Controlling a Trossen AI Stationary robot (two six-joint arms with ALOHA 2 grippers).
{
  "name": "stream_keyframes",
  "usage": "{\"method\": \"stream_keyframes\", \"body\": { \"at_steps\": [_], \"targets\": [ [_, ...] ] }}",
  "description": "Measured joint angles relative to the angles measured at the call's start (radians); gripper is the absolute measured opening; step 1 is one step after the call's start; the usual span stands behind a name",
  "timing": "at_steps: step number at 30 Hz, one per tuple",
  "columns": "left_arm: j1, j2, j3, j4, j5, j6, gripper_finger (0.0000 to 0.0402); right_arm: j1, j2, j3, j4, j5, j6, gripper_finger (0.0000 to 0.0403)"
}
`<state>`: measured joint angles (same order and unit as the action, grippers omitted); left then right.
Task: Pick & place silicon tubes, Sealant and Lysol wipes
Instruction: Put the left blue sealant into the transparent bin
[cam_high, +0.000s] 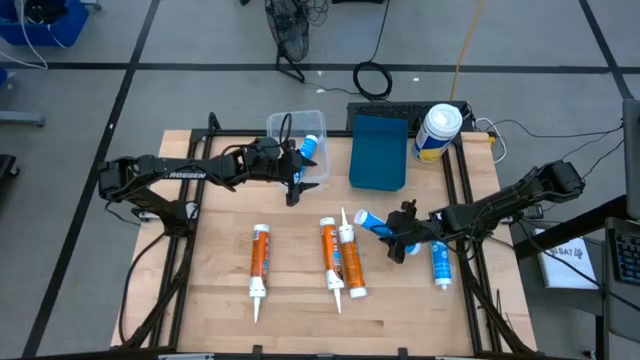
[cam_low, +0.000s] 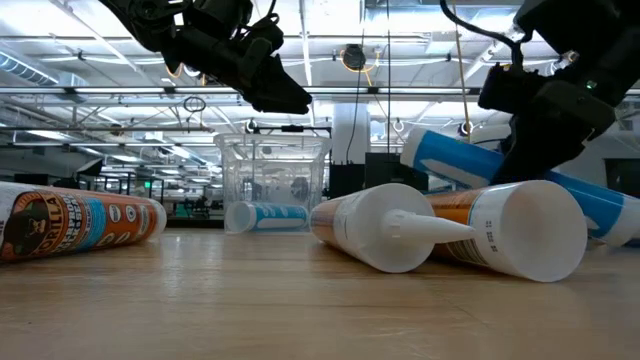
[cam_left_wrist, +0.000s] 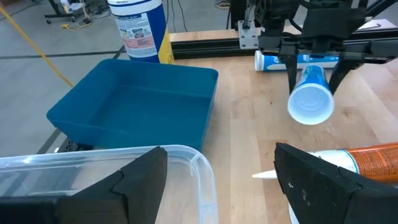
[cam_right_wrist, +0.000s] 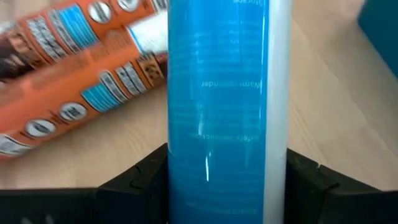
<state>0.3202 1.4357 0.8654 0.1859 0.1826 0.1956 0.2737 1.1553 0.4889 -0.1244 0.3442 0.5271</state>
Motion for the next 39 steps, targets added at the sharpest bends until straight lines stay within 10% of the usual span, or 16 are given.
{"method": "stream_keyframes", "body": {
  "at_steps": [23, 39],
  "targets": [
    [0.0, 0.0, 0.0, 0.0, 0.0, -0.029, 0.0294, -0.075, 0.0, 0.001, 0.165, -0.01, -0.276, 0.0205],
    [0.0, 0.0, 0.0, 0.0, -0.009, -0.041, 0.0294, -0.236, -0.068, 0.001, 0.248, -0.211, -0.461, 0.0205]
  ]
}}
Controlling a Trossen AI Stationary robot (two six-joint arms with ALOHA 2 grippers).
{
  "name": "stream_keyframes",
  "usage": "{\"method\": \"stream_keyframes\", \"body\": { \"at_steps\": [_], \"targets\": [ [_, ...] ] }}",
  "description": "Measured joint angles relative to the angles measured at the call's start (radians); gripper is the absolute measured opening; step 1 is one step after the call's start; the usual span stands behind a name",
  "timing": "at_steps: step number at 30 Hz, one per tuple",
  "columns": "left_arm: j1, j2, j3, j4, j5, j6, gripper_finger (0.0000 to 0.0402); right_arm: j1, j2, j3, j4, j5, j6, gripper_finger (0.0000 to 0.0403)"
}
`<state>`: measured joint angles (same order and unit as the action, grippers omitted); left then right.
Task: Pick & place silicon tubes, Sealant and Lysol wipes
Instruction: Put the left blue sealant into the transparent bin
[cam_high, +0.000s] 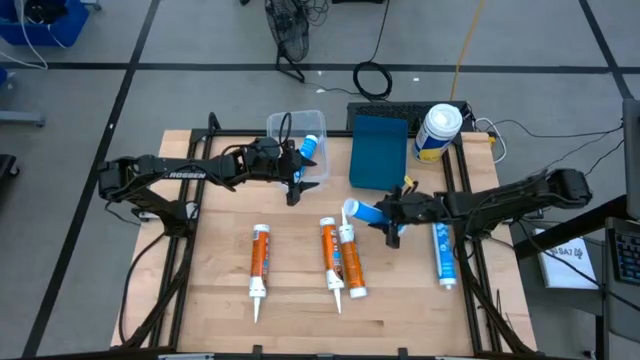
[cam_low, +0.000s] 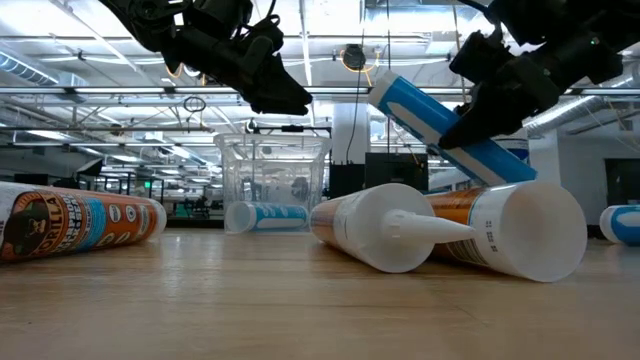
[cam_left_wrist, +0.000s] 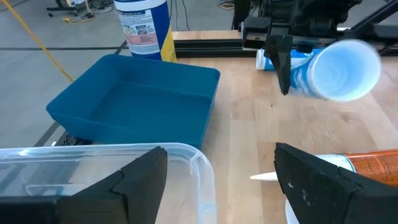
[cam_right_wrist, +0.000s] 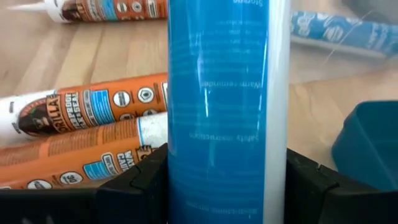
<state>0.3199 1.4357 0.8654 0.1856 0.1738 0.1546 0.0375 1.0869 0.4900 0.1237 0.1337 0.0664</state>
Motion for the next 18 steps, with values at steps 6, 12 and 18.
{"method": "stream_keyframes", "body": {
  "at_steps": [6, 12, 18],
  "targets": [
    [0.0, 0.0, 0.0, 0.0, -0.002, -0.001, 0.0294, -0.027, -0.034, 0.0, 0.008, -0.008, -0.049, 0.0205],
    [0.0, 0.0, 0.0, -0.001, -0.002, -0.001, 0.0294, -0.05, -0.065, 0.0, 0.028, -0.021, -0.101, 0.0205],
    [0.0, 0.0, 0.0, -0.001, -0.002, -0.003, 0.0294, -0.087, -0.107, 0.0, 0.031, -0.072, -0.139, 0.0205]
  ]
}}
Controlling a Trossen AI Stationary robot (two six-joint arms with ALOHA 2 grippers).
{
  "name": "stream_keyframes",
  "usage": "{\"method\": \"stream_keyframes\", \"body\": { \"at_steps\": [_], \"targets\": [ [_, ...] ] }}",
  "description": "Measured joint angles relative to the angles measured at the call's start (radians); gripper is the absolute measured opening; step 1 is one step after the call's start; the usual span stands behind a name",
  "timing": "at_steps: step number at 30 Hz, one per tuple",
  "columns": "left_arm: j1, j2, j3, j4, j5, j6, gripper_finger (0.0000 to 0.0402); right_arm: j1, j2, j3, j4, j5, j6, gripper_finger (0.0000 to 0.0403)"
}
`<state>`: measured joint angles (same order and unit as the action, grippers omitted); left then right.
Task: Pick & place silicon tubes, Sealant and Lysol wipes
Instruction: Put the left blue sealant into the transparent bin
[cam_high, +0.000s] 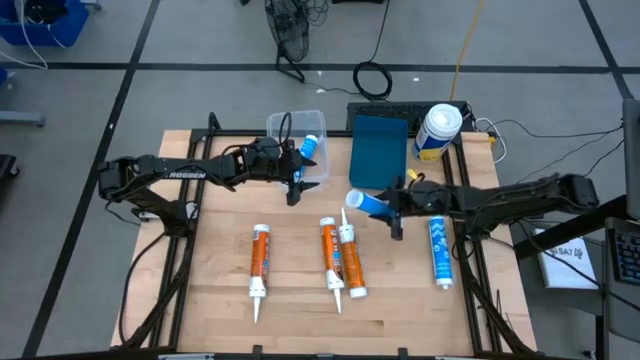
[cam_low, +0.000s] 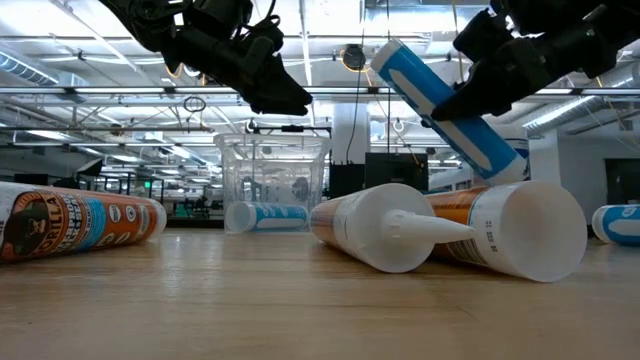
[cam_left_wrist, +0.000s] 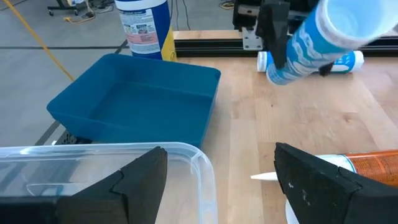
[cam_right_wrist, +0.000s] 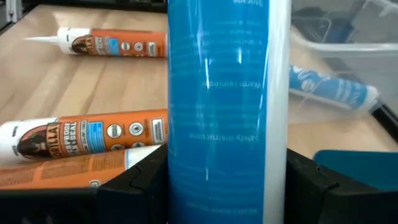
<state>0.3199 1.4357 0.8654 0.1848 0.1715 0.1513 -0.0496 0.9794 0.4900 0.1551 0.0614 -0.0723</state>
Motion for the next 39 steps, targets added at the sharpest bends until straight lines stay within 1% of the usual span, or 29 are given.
{"method": "stream_keyframes", "body": {
  "at_steps": [4, 11, 20, 27, 34, 39],
  "targets": [
    [0.0, 0.0, 0.0, 0.0, -0.023, -0.006, 0.0294, -0.023, -0.04, 0.0, -0.001, -0.043, -0.024, 0.0205],
    [0.0, 0.0, 0.0, -0.001, -0.024, -0.011, 0.0294, -0.056, -0.111, 0.0, -0.003, -0.12, -0.065, 0.0205],
    [0.0, 0.0, 0.0, 0.0, -0.024, -0.012, 0.0294, -0.077, -0.171, 0.0, -0.01, -0.144, -0.105, 0.0205],
    [0.0, 0.0, 0.0, 0.004, -0.024, -0.034, 0.0294, -0.124, -0.196, 0.0, -0.009, -0.147, -0.124, 0.0205],
    [-0.001, 0.0, 0.0, 0.005, -0.024, -0.056, 0.0294, -0.155, -0.246, 0.0, -0.001, -0.219, -0.124, 0.0205],
    [-0.002, 0.0, 0.0, 0.006, -0.024, -0.056, 0.0294, -0.162, -0.287, 0.0, -0.002, -0.22, -0.124, 0.0206]
  ]
}}
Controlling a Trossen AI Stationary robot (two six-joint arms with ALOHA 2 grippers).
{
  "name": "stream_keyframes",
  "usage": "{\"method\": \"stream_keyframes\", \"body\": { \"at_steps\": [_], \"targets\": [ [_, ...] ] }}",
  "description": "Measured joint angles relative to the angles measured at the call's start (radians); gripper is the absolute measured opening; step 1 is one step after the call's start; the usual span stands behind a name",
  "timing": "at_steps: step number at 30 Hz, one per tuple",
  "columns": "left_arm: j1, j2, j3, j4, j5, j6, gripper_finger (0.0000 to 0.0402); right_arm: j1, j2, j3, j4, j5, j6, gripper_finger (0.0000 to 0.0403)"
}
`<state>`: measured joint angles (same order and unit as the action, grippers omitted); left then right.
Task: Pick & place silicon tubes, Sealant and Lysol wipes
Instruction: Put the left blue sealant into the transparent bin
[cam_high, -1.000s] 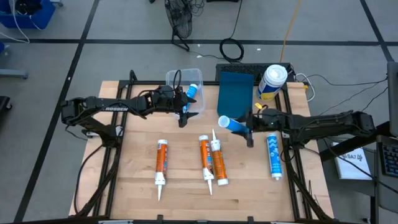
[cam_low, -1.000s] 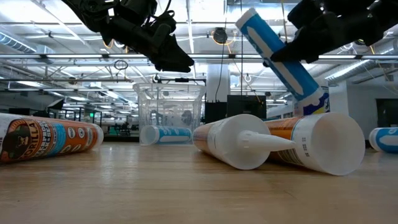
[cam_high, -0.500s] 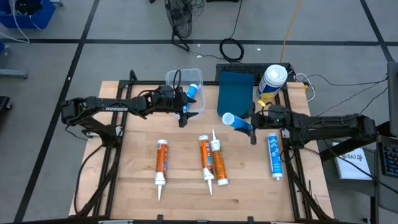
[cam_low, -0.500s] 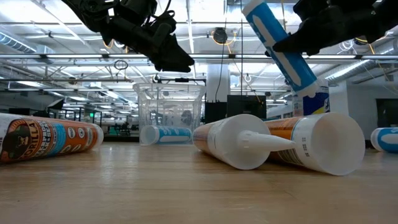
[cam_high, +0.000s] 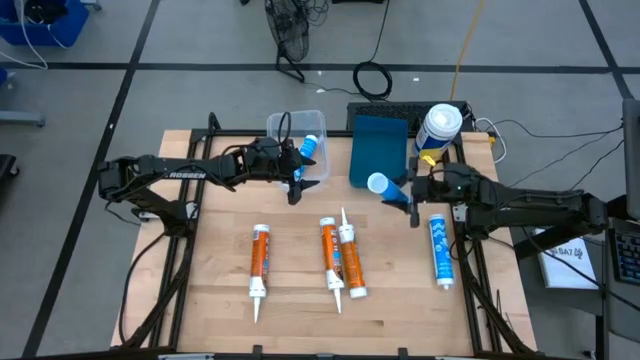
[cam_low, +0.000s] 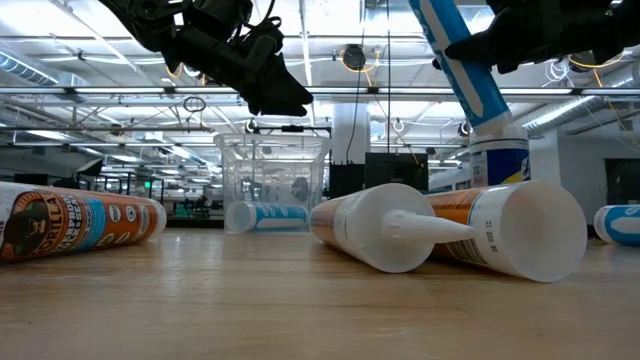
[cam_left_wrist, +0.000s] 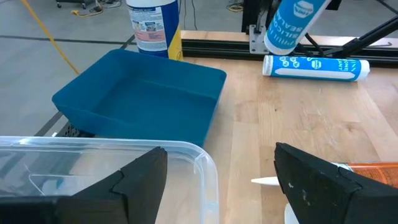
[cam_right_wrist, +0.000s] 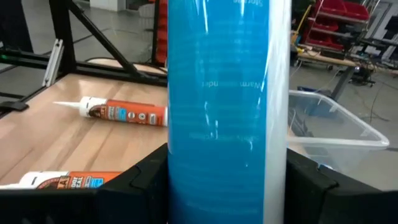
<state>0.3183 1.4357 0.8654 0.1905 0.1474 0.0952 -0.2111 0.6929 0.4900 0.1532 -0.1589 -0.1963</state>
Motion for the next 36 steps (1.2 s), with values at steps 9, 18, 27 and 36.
{"method": "stream_keyframes", "body": {
  "at_steps": [9, 18, 27, 36],
  "targets": [
    [0.0, 0.0, 0.0, 0.002, 0.0, -0.046, 0.0294, 0.0, -0.048, 0.0, 0.01, -0.003, -0.005, 0.0206],
    [0.0, 0.0, 0.0, 0.091, 0.0, -0.071, 0.0294, 0.001, -0.051, 0.0, 0.129, -0.066, -0.015, 0.0206],
    [-0.011, -0.006, 0.0, 0.141, 0.037, -0.088, 0.0294, 0.0, -0.05, -0.095, 0.295, -0.075, 0.011, 0.0206],
    [-0.085, -0.073, 0.012, -0.197, 0.389, -0.078, 0.0294, 0.001, -0.051, -0.099, 0.293, -0.076, 0.035, 0.0206]
  ]
}}
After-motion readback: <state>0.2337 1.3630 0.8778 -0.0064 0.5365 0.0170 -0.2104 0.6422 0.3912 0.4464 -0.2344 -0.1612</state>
